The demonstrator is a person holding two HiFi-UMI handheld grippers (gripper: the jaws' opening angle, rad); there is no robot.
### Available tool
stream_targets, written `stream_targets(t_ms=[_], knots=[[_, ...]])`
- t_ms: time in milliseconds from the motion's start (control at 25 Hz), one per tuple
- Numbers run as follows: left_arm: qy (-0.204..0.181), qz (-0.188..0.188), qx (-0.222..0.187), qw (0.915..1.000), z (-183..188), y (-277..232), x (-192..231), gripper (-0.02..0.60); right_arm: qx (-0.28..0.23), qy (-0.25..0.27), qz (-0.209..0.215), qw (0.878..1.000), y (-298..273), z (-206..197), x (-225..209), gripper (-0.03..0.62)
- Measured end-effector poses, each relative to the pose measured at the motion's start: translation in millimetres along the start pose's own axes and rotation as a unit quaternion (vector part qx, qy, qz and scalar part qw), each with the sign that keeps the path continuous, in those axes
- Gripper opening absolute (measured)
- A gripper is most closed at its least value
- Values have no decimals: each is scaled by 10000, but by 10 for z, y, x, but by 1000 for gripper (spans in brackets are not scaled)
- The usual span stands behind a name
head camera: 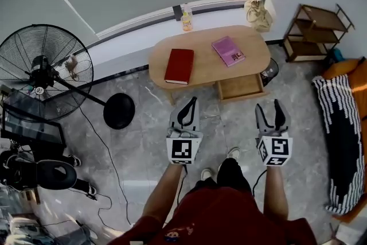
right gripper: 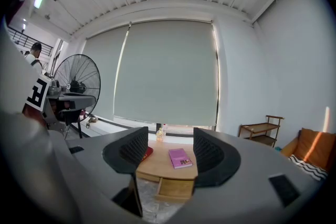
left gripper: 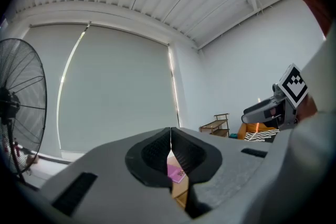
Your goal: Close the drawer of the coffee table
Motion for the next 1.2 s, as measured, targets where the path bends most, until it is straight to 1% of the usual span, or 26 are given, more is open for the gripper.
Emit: stream_targets(t_ms=[120,280,560,720,800,880,1040,1200], knots=[[-117,-109,-40,9999,65,-391,-57,9,-70,-108,-117,9998,-235,-6,-286,247],[-160,-157,-174,9996,194,-941,-209,9,-220,-191,-266,9992,-501,64,-776,247],[-260,-353,-168,9989,341,-1771,-499,9,-278,-381,-550,9974,-839,55,-1547,247],[-246,-368,-130,9989,334,-2094,-591,9,-237,-495,-570,9969,-994,-42,-1827,247],[-184,-409,-184,9988,338,-2235,-602,9,-182,-474,-576,9970,-1089,-82,-1899,247],[-198,-467,-210,9985,298,-2327,-534,8,-120,-457,-575,9972,-1196,-116,-1863,247],[-186,-619,-199,9977,109,-2367,-326,9,-53,-435,-568,9974,-1329,-189,-1643,247],[-154,-727,-306,9968,15,-2364,-98,8,-10,-491,-769,9958,-1390,-257,-1364,247]])
Point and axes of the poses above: the fingertips, and each gripper's own axes: y backward along the fingers, x to its left, z out of its top, the point moved 7 cm from there along y, backward along the fingers, and after that the axes turned 9 degrees about -z, right-handed, at the moved point
